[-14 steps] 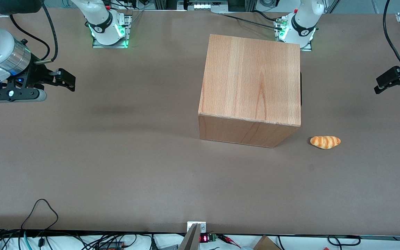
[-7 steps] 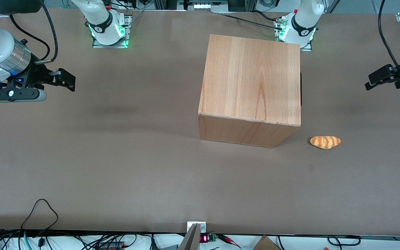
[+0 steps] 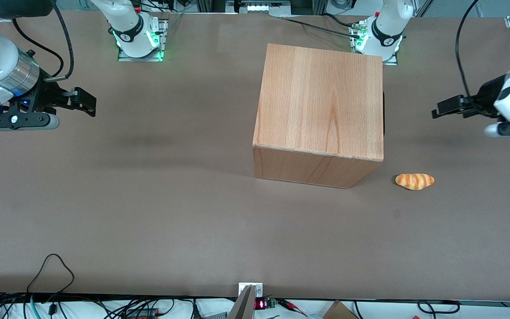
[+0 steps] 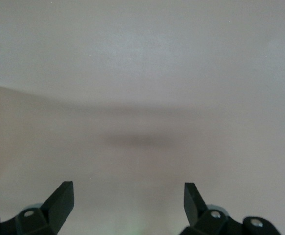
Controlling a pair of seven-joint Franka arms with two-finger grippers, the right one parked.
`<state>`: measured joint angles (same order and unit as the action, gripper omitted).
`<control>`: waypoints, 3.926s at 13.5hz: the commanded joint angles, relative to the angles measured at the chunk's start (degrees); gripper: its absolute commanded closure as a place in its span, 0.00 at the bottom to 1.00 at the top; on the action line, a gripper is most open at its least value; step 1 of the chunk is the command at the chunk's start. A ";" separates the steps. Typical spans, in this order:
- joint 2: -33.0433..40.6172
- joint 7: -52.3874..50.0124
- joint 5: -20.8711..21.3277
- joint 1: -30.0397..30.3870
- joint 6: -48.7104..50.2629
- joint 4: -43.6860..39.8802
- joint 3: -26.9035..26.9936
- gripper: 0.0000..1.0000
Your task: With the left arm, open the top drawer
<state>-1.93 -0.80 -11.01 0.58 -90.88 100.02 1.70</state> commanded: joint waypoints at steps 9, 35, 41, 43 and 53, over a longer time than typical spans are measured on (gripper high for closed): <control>1.31 6.42 -5.25 -0.14 -9.31 13.00 -4.07 0.00; -0.18 15.39 -8.77 0.12 -12.83 18.98 -4.07 0.00; -0.97 15.57 -8.77 -0.23 -14.67 19.95 -4.07 0.00; -1.15 15.83 -8.59 -0.14 -14.67 19.95 -4.07 0.00; -1.41 16.18 -6.05 2.67 -14.76 19.60 -3.81 0.00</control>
<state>-3.32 13.80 -18.13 1.98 -104.65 119.21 -2.14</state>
